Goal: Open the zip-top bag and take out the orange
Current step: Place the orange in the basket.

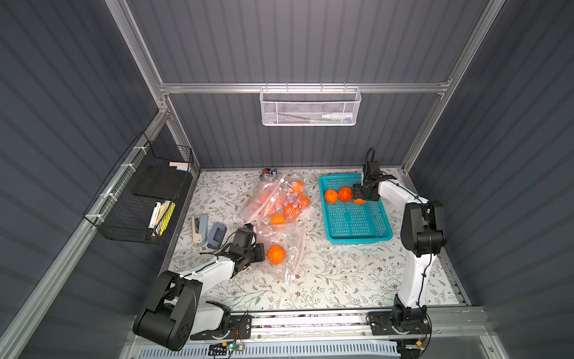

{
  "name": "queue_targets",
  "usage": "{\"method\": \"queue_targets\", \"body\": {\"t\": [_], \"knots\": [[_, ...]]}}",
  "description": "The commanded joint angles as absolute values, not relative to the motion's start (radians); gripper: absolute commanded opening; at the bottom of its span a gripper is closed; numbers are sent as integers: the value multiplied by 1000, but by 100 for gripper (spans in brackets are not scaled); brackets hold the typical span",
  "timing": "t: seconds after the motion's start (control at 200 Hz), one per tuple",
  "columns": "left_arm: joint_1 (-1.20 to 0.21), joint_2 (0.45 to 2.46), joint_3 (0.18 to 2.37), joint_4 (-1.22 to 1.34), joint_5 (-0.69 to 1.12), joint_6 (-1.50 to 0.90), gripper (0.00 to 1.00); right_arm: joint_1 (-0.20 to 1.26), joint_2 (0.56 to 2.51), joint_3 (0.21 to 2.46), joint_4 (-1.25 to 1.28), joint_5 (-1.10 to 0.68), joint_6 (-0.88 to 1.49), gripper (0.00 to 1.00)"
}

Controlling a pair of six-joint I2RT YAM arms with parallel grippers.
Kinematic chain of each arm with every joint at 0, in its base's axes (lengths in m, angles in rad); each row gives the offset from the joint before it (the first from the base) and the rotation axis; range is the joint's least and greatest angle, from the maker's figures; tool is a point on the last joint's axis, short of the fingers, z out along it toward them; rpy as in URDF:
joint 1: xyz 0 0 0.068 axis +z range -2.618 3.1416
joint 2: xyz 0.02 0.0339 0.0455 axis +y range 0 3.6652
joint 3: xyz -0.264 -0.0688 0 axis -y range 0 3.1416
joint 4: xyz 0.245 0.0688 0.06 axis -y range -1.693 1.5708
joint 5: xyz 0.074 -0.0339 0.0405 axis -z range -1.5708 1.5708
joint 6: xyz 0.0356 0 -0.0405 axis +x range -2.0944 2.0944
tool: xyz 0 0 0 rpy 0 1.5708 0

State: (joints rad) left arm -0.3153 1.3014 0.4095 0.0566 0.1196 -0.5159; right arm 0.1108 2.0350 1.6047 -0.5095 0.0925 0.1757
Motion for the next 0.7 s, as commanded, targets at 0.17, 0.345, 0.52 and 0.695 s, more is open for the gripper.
{"method": "queue_targets", "body": {"t": [0.17,0.345,0.52,0.695], "knots": [[-317,1330,393,-35,118,-495,0,159,1598,1293,-332,-212,189,58],[-317,1328,391,-34,117,-495,0,367,1364,980,-117,-458,131,34],[-317,1326,391,-34,110,-497,0,657,1325,820,-66,-488,0,26],[-317,1322,390,-35,110,-498,0,768,1396,770,-15,-479,-25,20]]}}
